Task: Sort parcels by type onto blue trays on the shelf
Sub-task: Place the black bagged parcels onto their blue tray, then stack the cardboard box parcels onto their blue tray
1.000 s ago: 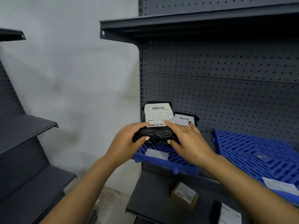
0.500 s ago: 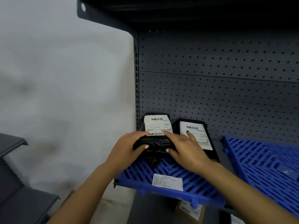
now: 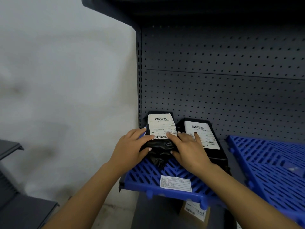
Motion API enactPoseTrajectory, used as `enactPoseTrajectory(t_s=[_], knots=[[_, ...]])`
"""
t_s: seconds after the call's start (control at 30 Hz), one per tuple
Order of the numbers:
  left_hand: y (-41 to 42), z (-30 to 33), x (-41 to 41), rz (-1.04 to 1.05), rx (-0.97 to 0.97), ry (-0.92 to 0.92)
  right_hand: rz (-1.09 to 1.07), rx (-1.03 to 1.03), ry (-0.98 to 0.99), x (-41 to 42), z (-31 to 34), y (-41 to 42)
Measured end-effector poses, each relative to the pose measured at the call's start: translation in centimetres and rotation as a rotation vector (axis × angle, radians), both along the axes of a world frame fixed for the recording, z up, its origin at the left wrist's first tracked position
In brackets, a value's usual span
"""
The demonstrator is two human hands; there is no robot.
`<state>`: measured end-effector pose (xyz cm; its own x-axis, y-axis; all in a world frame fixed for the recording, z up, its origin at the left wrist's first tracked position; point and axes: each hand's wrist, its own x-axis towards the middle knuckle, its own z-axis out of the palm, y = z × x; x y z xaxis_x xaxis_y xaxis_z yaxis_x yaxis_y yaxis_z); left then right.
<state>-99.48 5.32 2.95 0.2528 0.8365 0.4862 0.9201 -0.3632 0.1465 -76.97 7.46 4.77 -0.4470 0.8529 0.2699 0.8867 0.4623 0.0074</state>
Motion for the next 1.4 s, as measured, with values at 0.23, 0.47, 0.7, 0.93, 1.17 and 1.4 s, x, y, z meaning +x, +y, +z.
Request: enactPoseTrajectory(t_s=[0.23, 0.47, 0.7, 0.93, 1.17, 1.4], knots=[[-2.1, 2.2, 2.0, 0.031, 0.027, 0.016, -0.01, -0.021, 0.061, 1.1, 0.8, -1.9], [-7.2, 4.5, 7.7, -0.109, 0.149, -0.06, 0.027, 0.083, 0.14, 6.7, 1.8, -7.7], [-13.2, 3.4, 16.5, -0.24, 0.05, -0.072, -0.033, 0.05, 0.141, 16.9, 1.2, -16.8], [-19.3, 0.5, 25.0, -0.331, -0.045, -0.076, -0.181, -0.054, 0.057, 27.4, -1.2, -24.4], [-22.3, -0.8, 32.0, -0.465, -0.123, -0.055, -0.3, -0.085, 0.082, 33.1, -2.6, -30.9], [-22.7, -0.9, 36.0, -0.64, -0.161, -0.02, -0.47, -0.063, 0.147, 36.2, -3.1, -34.6]])
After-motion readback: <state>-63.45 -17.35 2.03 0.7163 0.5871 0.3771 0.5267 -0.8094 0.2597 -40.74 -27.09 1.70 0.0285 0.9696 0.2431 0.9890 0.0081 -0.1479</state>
